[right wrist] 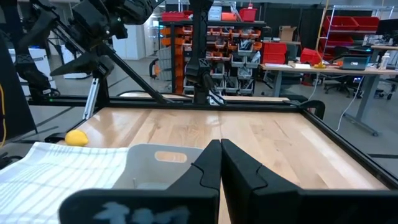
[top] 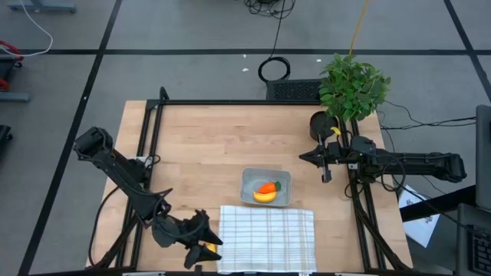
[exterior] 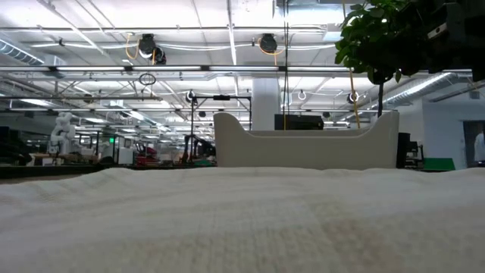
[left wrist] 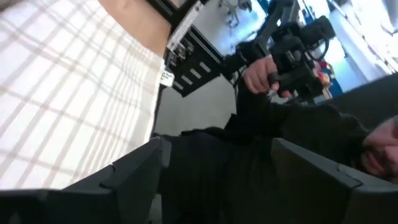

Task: Pick and placing Produce into tupperware
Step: Put the yellow lemon into the gray bin

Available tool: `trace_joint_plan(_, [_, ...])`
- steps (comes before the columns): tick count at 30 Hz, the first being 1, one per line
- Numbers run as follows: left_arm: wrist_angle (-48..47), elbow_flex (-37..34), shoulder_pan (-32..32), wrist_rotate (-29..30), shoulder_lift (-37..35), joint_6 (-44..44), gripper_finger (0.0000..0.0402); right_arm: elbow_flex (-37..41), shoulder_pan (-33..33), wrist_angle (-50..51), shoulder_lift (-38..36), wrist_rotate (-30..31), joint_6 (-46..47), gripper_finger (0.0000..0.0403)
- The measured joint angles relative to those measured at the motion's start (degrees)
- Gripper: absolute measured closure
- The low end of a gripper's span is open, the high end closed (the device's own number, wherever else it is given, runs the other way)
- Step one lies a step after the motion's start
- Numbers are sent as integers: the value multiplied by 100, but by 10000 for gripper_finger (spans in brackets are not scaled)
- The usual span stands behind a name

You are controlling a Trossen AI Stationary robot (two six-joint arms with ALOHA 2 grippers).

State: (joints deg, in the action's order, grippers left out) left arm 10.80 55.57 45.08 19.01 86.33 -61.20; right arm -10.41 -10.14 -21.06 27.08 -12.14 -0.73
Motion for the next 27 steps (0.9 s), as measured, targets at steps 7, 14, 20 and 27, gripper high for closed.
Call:
trace_joint_plan(7, [-480, 231, -80, -942, 688, -801, 46, 0, -1, 42, -1, -13, 2, 403])
trace_joint_plan(14, [-1499, 932, -398, -2695, 1048, -1363, 44, 0, 1, 8, 3, -13, -11, 403])
trace_joint_plan(20, [-2501, 1453, -703, -3141, 1043, -1029, 66, 0, 1, -34, 3, -15, -36, 403])
trace_joint_plan(27, [-3261, 1539, -925, -3430, 1045, -1110, 102, 0, 0, -52, 3, -15, -61, 403])
